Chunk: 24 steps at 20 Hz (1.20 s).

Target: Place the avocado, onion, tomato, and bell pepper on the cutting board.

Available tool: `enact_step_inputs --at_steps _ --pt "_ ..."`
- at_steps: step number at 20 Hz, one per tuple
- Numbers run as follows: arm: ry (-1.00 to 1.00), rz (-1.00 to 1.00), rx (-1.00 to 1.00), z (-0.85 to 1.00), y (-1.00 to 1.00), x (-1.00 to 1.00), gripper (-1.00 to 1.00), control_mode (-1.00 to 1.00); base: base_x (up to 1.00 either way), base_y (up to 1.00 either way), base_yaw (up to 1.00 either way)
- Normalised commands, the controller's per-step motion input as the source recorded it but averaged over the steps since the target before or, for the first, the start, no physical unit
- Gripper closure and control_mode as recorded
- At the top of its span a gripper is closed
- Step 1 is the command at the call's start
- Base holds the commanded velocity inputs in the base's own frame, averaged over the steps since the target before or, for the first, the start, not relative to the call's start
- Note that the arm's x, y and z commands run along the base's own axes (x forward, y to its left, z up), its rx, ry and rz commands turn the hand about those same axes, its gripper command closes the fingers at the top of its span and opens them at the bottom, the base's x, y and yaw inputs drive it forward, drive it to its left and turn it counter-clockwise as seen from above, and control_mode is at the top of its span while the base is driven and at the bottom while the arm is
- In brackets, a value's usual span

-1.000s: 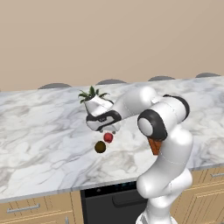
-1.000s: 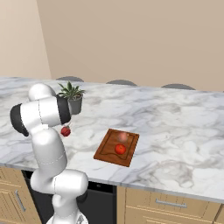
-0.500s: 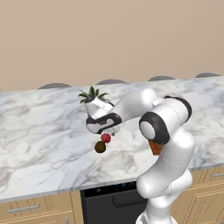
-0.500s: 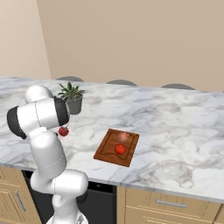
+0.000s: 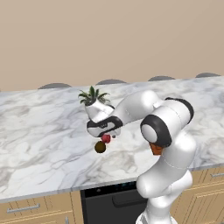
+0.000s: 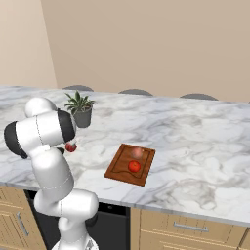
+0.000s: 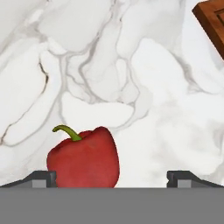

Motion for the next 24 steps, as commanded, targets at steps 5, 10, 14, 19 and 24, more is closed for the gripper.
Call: enact_step_inputs --at_steps 5,10,14,19,24 --pt "0.00 0.04 0.00 -0.12 -0.05 -0.13 -1.00 -1.00 0.00 0.00 0.00" --pt "-0.07 0.03 0.00 -0.06 -0.07 -0.02 -1.00 -1.00 0.00 0.00 0.00" --pt "-0.07 0.03 0.00 -0.09 0.00 0.00 -1.00 -1.00 0.00 0.00 0.00" --pt "-0.03 0.04 0.00 -0.32 0.00 0.02 -1.00 -1.00 0.00 0.00 0.00" --pt "-0.01 0.04 0.00 -0.40 0.00 0.02 -1.00 -1.00 0.00 0.00 0.00"
